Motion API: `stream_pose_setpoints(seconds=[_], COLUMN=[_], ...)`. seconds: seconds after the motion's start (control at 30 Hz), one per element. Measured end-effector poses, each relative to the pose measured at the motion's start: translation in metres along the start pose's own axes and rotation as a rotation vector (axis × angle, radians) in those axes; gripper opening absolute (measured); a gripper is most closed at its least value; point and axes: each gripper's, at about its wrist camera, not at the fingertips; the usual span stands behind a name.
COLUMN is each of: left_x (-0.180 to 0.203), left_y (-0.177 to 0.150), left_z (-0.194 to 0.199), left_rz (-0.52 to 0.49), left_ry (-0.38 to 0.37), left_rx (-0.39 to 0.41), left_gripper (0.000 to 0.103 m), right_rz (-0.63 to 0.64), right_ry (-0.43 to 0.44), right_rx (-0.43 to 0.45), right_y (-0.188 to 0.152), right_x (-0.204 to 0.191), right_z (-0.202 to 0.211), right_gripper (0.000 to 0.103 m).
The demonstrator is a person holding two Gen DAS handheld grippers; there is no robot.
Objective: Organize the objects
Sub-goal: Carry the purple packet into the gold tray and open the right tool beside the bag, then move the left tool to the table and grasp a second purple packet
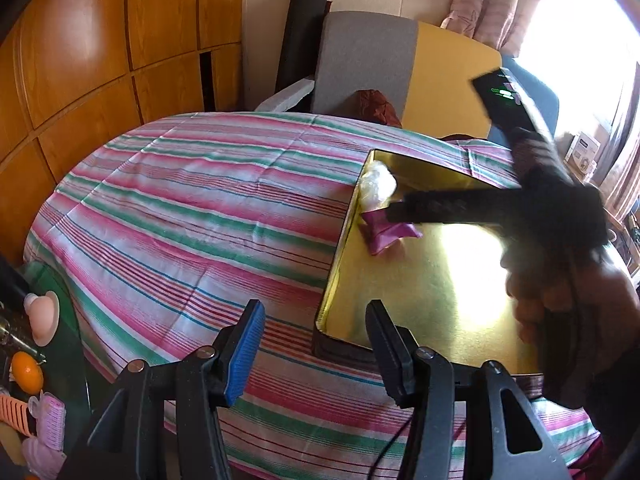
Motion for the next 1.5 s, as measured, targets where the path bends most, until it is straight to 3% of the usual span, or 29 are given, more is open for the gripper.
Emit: stream_pose_setpoints(seconds=[0.37, 0.77, 0.93, 1.1, 1.3, 1.37, 1.5], left_x=[0.032, 0.06, 0.075, 0.095, 0.143, 0.167, 0.215], left_y=[-0.003, -0.005, -0.003, 0.001, 0.008, 0.007, -0.001], left_z=[0.012, 0.016, 0.014, 0.015, 0.022, 0.022, 0.02], left_rz=[-0.073, -0.111, -0.117, -0.113, -0.192, -0.237, -0.307], left_ry=[-0.051, -0.107, -0.162, -0.25, -0.38, -0.425, -0.529], left_rx=[0.019, 0.016, 0.006, -0.011, -0.008, -0.015, -0.054], left_gripper=[0.053, 0.053, 0.053, 0.053, 0.053, 0.053, 0.053], right_rz=[-0.051, -0.149, -0.223, -0.38, -0.617, -0.699, -0.863], right_ry=[-0.018, -0.167, -0.251, -0.384, -0.543, -0.557, -0.473], right_rx=[0.067, 0.128, 0.143, 0.209, 0.311, 0.347, 0.449], right_y=[-0.046, -0.096, -0.119, -0.14, -0.176, -0.192, -0.215], right_x=[0.044, 0.13, 0.179, 0.245, 0.322, 0.341, 0.363], right_z=[0.087, 0.178, 0.218, 0.268, 0.317, 0.328, 0.343], right_gripper=[0.077, 0.081, 0.082, 0.085, 0.086, 0.086, 0.086])
Point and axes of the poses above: each gripper's, at about its wrist camera, not at the fingertips, and z roughly against the way its jaws point, x to its right, y to its top, and after that the axes turned 11 degrees about x, right-handed
